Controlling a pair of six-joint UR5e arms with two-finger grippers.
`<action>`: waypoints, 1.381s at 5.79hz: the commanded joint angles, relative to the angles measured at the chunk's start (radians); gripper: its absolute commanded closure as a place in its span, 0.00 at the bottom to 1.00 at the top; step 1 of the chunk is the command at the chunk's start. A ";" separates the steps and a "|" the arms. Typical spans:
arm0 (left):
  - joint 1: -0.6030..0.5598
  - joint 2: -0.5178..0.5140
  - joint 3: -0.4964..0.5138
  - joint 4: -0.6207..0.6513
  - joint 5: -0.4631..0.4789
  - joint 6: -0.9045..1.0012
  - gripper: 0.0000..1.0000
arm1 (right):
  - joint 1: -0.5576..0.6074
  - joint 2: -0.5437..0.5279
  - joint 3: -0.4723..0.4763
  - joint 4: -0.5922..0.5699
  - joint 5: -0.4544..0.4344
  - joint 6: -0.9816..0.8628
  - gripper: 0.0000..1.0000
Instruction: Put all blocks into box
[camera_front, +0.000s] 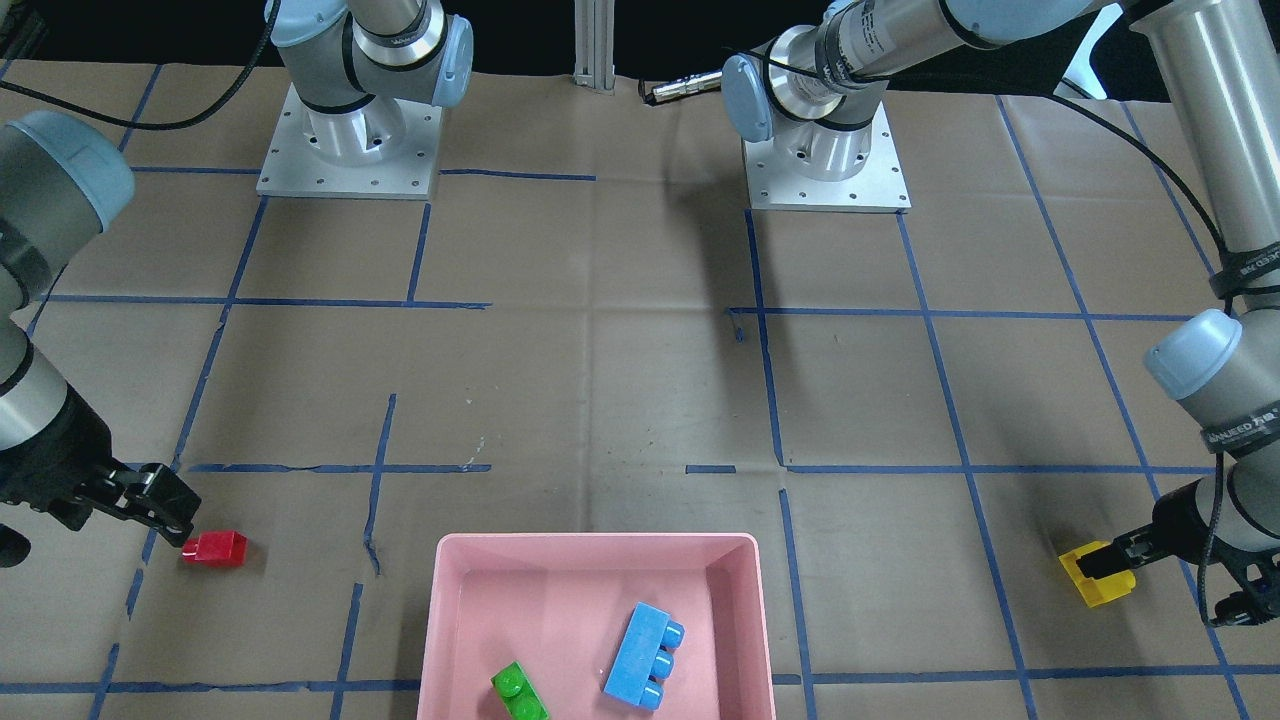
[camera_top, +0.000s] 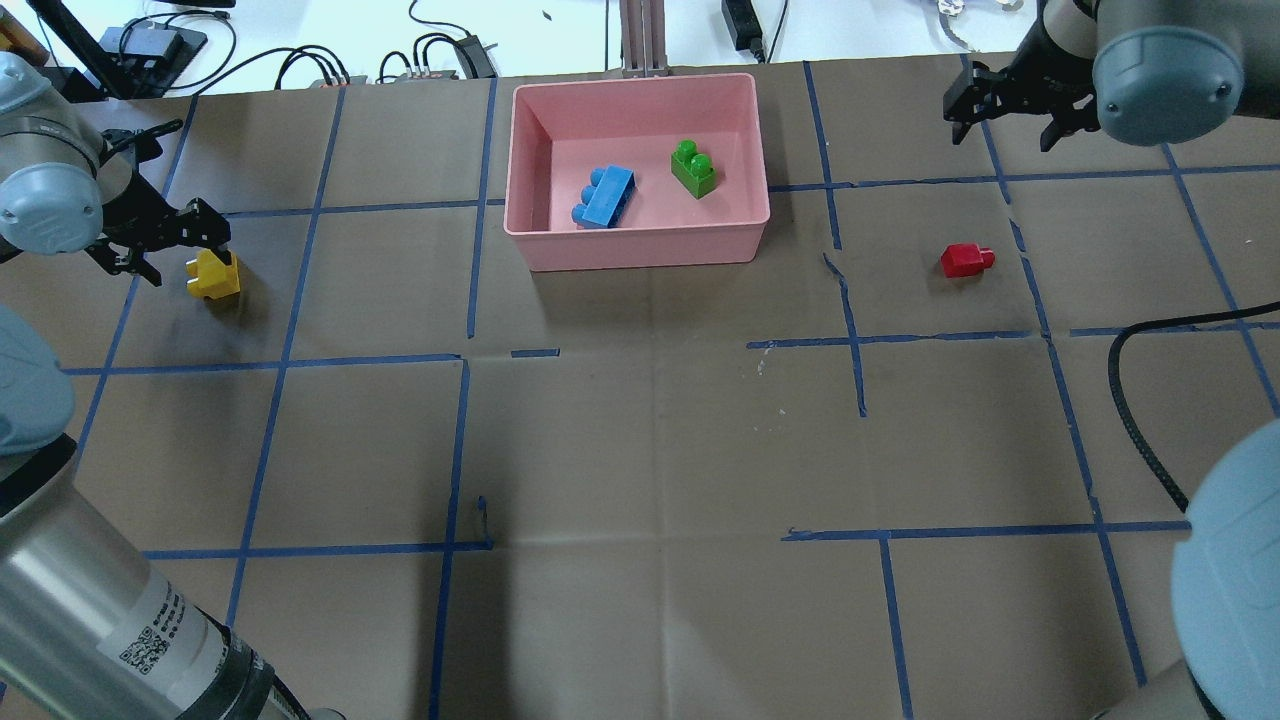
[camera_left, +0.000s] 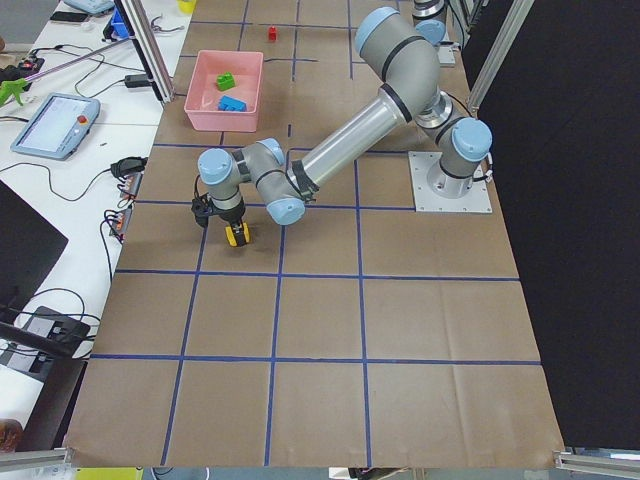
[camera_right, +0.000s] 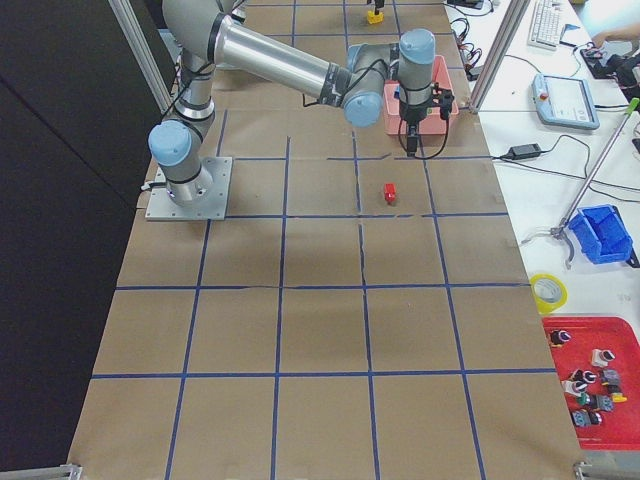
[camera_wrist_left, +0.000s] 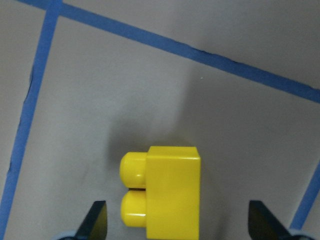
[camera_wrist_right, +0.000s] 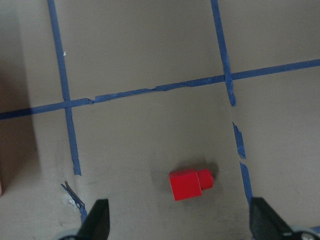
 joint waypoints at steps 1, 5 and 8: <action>0.004 -0.010 -0.006 0.017 -0.003 0.010 0.03 | -0.023 0.012 0.106 -0.063 0.005 -0.033 0.03; 0.004 -0.029 -0.003 0.038 -0.021 0.015 0.12 | -0.021 0.108 0.169 -0.158 -0.015 -0.187 0.03; 0.004 -0.029 -0.006 0.037 -0.061 0.013 0.71 | -0.021 0.147 0.163 -0.204 -0.016 -0.196 0.03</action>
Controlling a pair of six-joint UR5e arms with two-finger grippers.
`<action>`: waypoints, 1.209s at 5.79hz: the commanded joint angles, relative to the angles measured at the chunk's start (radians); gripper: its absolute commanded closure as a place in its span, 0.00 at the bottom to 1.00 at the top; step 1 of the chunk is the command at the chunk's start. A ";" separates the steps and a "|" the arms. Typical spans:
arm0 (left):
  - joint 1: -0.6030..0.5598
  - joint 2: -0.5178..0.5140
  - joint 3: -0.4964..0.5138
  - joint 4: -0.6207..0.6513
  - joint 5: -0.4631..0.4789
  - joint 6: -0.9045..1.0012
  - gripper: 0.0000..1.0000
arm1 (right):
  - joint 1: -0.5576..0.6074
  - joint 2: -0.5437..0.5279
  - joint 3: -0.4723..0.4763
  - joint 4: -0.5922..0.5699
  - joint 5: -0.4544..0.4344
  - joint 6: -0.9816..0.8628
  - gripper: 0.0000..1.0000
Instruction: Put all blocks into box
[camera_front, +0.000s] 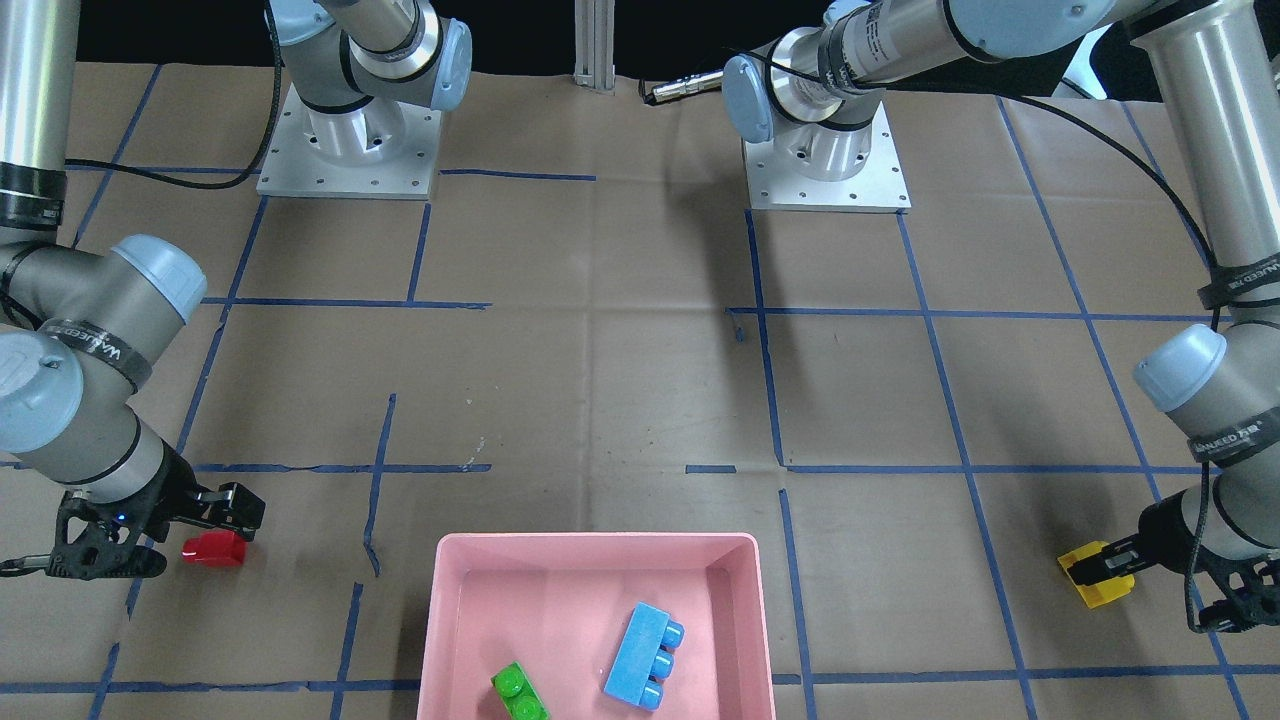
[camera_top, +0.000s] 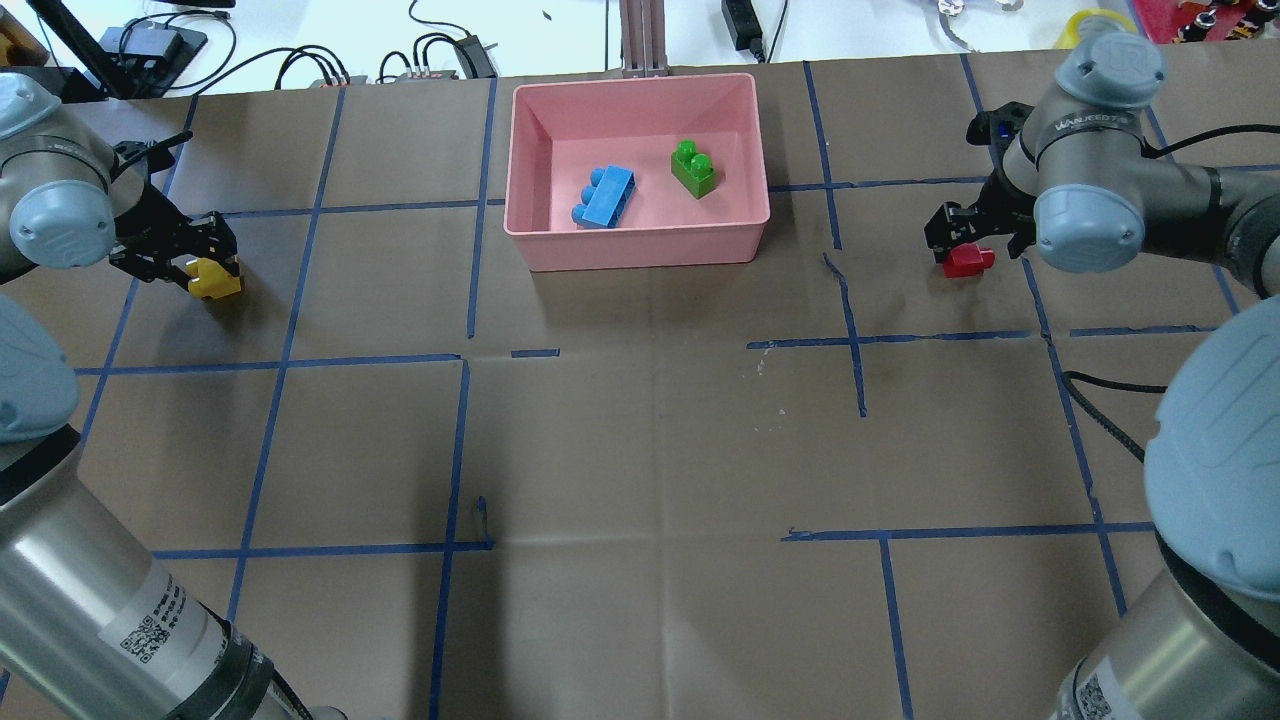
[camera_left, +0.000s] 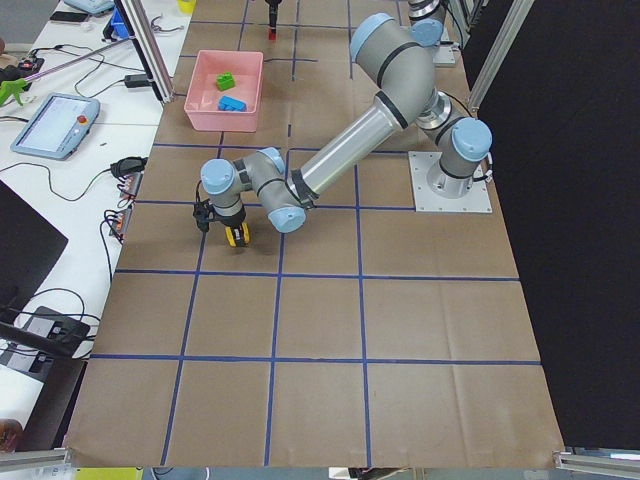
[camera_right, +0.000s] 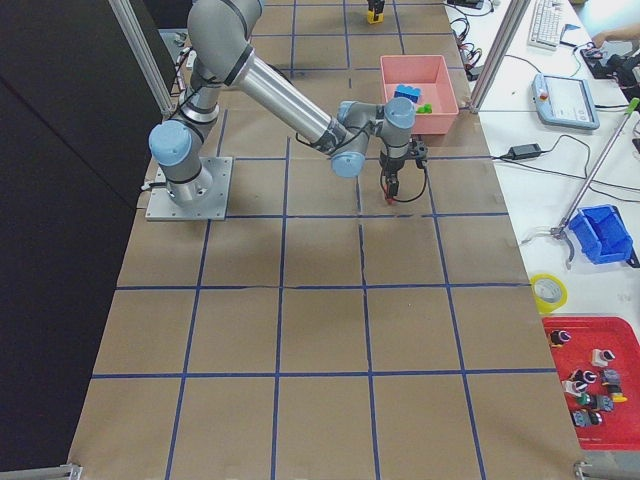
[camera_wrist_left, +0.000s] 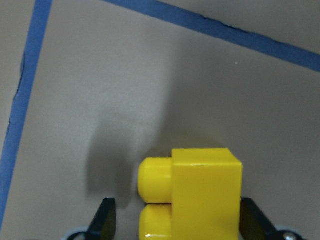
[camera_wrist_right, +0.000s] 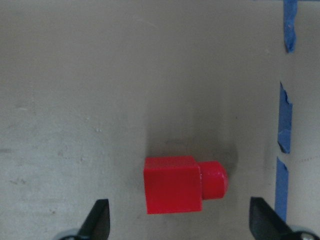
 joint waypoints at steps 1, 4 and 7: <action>-0.002 0.014 0.004 0.000 -0.004 -0.002 0.83 | 0.000 0.018 -0.010 -0.005 0.000 -0.001 0.03; -0.032 0.154 0.025 -0.069 -0.001 -0.002 0.84 | 0.000 0.052 -0.016 -0.035 0.000 -0.003 0.03; -0.373 0.282 0.073 -0.189 0.009 -0.026 0.83 | 0.000 0.052 -0.005 -0.045 0.002 -0.001 0.03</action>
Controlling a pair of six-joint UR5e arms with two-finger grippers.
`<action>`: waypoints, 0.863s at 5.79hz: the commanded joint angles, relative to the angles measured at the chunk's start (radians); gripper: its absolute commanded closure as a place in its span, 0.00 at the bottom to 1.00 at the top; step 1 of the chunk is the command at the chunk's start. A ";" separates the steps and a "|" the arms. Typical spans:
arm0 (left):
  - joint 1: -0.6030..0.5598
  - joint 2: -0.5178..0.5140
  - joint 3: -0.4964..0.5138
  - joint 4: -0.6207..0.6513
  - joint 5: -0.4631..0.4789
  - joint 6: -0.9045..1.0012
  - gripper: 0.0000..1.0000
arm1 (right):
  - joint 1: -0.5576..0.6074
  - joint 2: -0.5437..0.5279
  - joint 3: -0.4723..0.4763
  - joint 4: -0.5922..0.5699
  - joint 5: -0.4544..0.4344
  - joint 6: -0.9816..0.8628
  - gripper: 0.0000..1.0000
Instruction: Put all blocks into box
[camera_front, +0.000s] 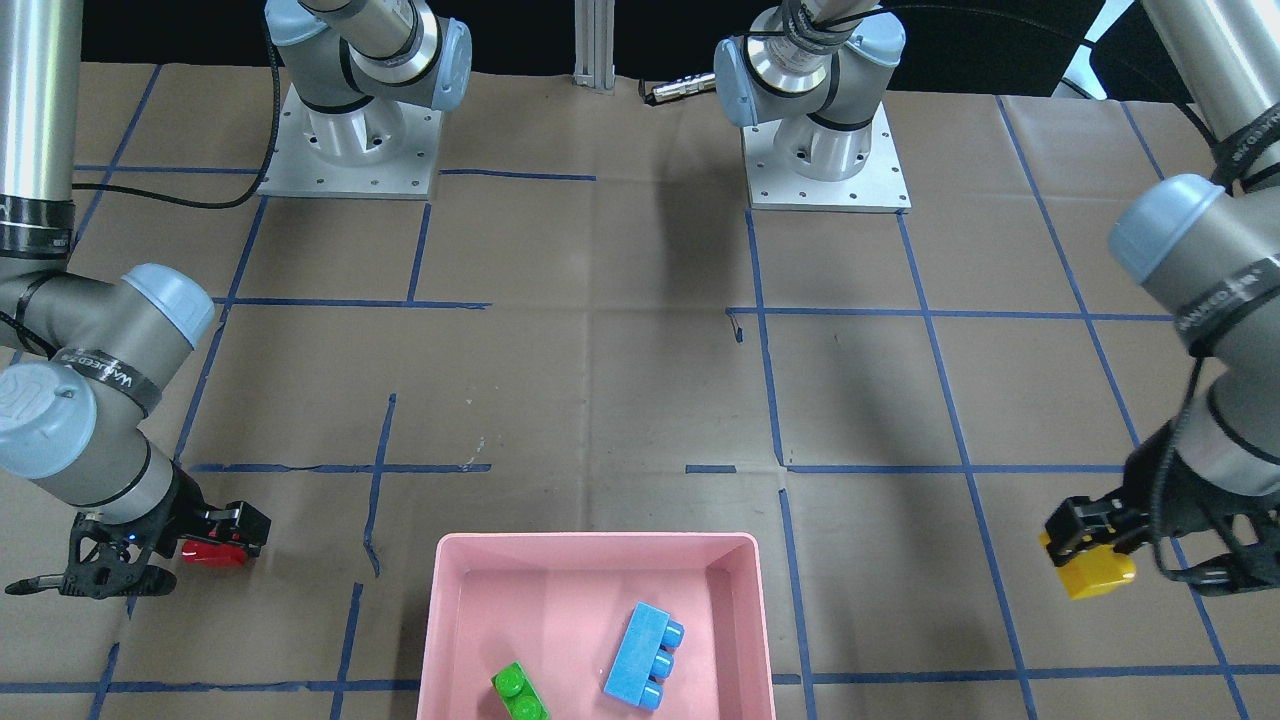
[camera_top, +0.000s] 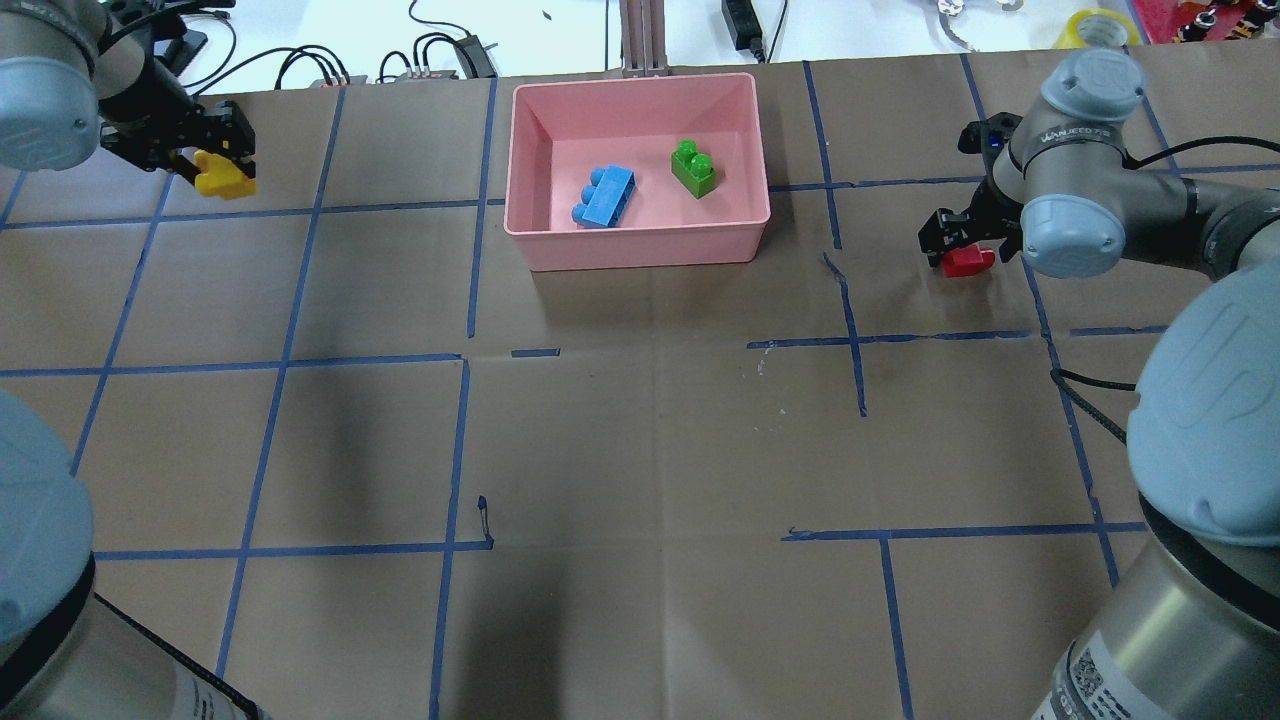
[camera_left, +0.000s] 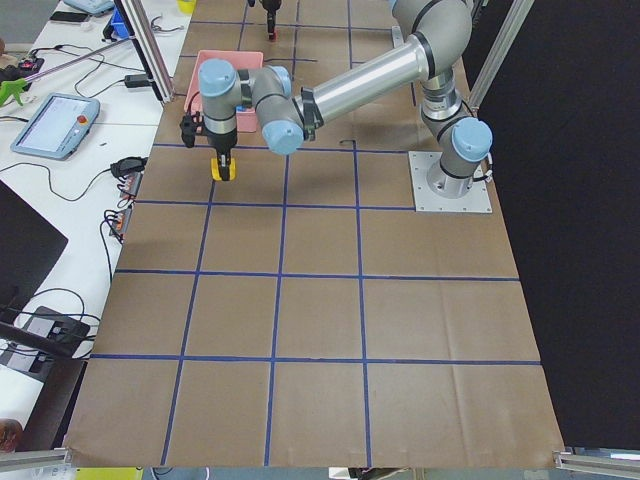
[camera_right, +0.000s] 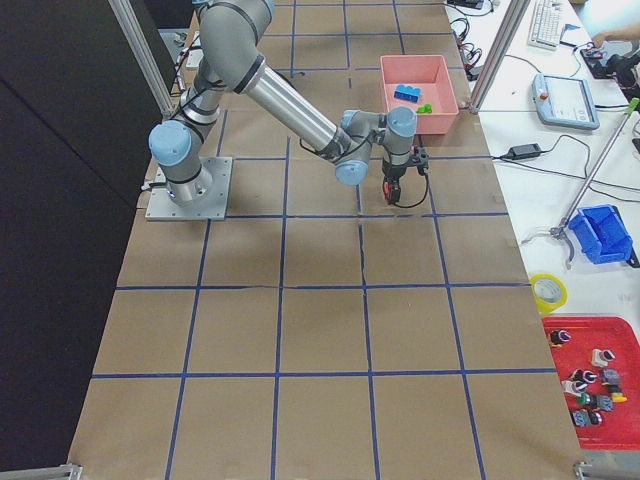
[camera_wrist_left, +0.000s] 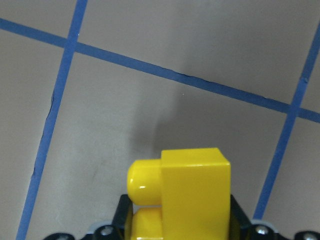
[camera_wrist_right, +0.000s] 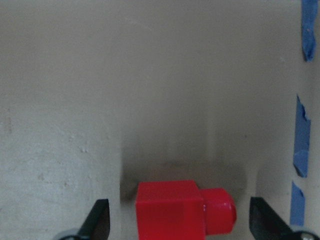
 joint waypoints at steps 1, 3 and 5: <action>-0.216 -0.009 0.073 -0.051 -0.003 -0.043 0.83 | 0.000 -0.003 0.006 -0.002 0.001 0.000 0.14; -0.377 -0.146 0.240 -0.059 -0.011 -0.117 0.83 | 0.000 -0.006 0.001 -0.003 0.008 0.003 0.48; -0.416 -0.314 0.388 -0.058 -0.016 -0.181 0.78 | 0.002 -0.024 -0.005 0.009 0.010 0.000 0.72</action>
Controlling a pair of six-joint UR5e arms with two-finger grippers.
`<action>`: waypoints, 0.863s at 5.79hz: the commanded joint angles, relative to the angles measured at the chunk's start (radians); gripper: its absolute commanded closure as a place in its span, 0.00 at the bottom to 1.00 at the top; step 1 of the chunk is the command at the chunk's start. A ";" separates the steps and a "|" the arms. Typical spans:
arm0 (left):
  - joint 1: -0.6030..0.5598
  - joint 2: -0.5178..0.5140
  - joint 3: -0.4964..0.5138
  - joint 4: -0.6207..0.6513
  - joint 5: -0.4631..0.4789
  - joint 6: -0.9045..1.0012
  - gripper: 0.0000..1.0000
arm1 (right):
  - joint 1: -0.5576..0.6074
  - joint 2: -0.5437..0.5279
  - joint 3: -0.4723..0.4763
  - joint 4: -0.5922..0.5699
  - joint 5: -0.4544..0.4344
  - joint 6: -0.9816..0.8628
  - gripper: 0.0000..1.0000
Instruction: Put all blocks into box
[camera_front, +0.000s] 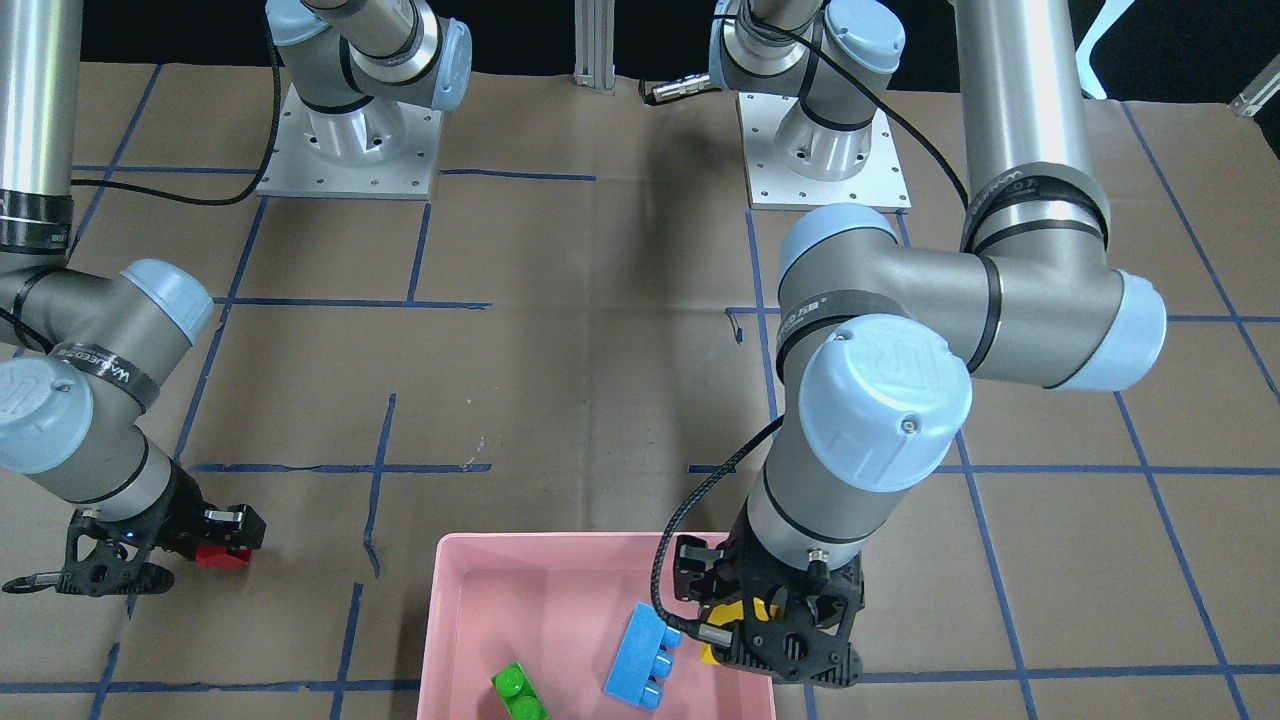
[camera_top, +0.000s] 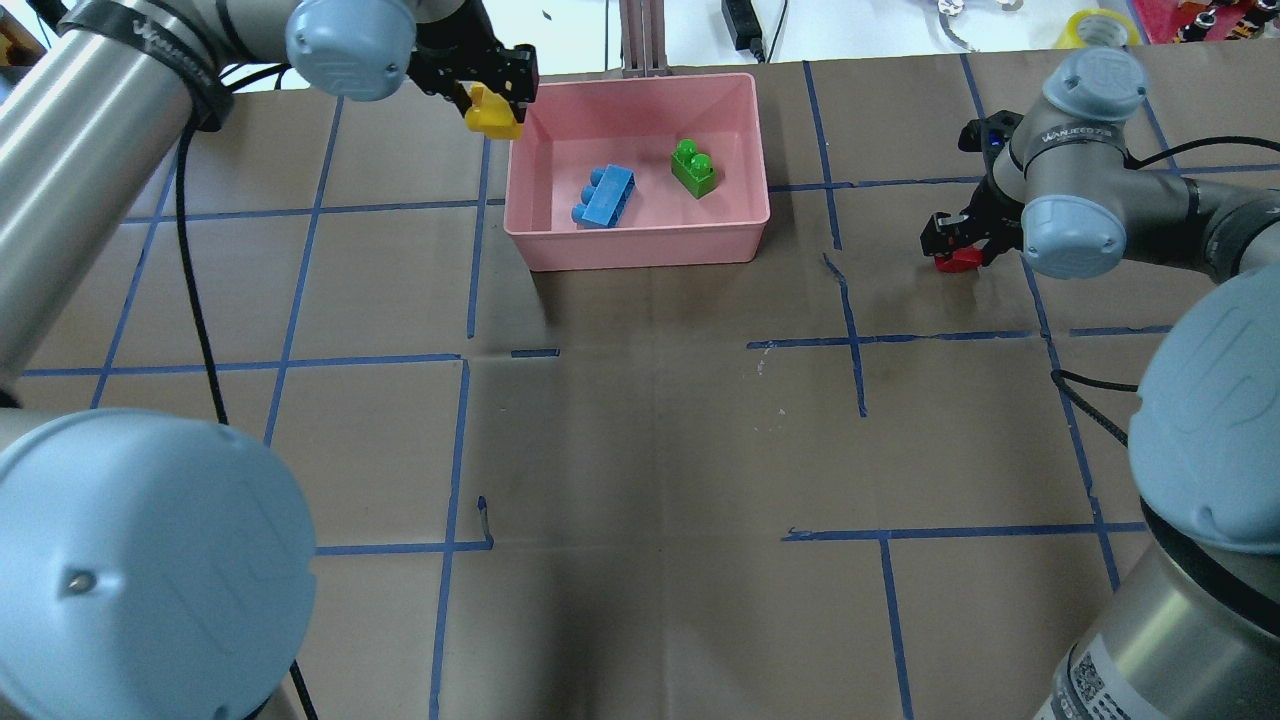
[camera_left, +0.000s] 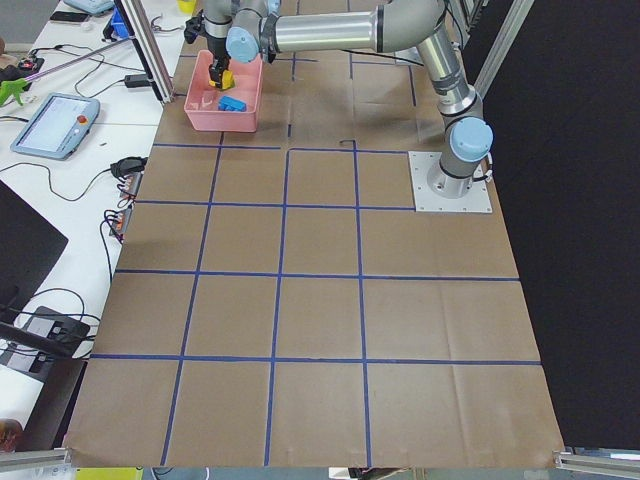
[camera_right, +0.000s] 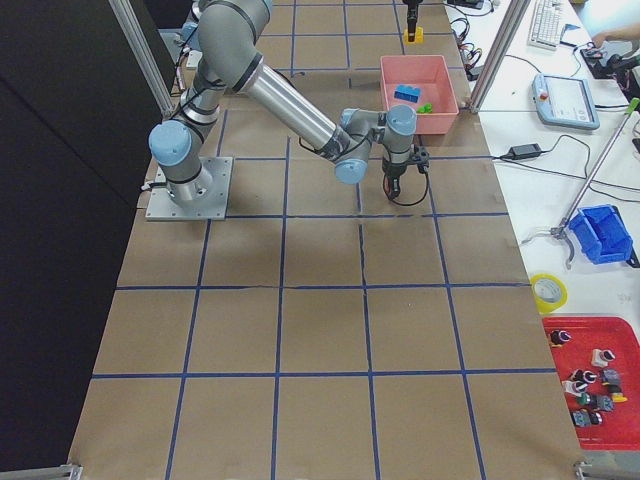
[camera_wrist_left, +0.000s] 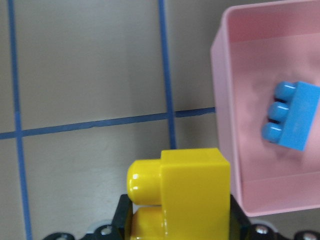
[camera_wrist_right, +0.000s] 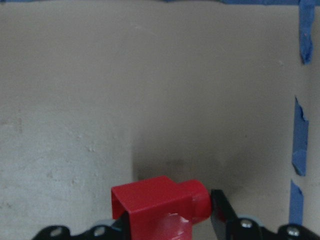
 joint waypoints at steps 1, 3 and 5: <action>-0.019 -0.117 0.060 0.034 0.004 -0.037 0.50 | 0.003 -0.035 -0.004 0.027 -0.001 0.002 0.73; -0.012 -0.095 0.063 0.019 0.013 -0.053 0.00 | 0.007 -0.052 -0.007 0.035 -0.001 0.005 0.73; 0.039 0.052 0.057 -0.165 0.008 -0.030 0.00 | 0.009 -0.052 -0.004 0.043 -0.001 0.012 0.77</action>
